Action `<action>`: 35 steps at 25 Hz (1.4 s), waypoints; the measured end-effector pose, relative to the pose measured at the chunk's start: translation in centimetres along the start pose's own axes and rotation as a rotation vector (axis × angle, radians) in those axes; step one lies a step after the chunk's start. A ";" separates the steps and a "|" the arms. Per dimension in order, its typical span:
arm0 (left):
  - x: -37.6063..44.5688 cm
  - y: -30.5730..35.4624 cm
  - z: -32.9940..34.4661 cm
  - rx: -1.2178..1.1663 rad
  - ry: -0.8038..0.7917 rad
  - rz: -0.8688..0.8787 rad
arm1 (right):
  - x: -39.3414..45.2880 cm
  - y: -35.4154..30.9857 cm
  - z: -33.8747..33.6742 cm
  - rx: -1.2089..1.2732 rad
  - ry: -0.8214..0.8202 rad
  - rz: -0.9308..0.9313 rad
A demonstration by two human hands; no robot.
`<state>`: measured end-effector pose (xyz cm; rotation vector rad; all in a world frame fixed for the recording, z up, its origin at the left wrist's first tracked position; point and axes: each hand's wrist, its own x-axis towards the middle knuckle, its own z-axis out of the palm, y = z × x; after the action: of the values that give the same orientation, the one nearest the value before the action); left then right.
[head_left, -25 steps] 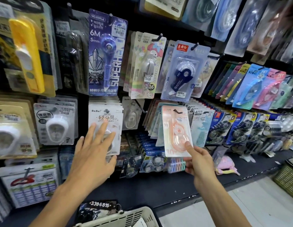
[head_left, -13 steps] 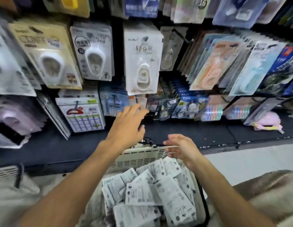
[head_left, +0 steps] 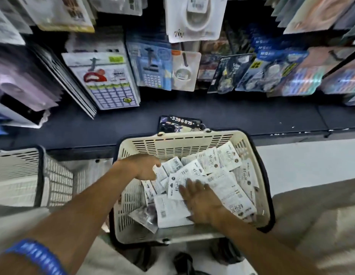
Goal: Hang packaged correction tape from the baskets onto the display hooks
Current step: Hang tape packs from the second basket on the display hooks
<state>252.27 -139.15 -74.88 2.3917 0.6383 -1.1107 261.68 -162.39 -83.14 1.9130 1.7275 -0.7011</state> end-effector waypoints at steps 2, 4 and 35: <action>0.2 0.5 -0.8 -0.028 0.015 0.037 | 0.4 0.1 -1.1 0.056 0.114 0.021; 0.4 1.0 -1.2 -0.051 0.025 0.054 | 0.5 0.8 -3.0 0.235 0.186 0.123; -1.9 1.1 -3.2 0.050 0.285 -0.346 | 4.8 -3.5 -4.8 1.506 -0.100 0.490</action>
<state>253.62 -138.70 -71.31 2.5704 1.1694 -0.9262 258.86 -155.26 -82.62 2.8491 0.3856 -2.1529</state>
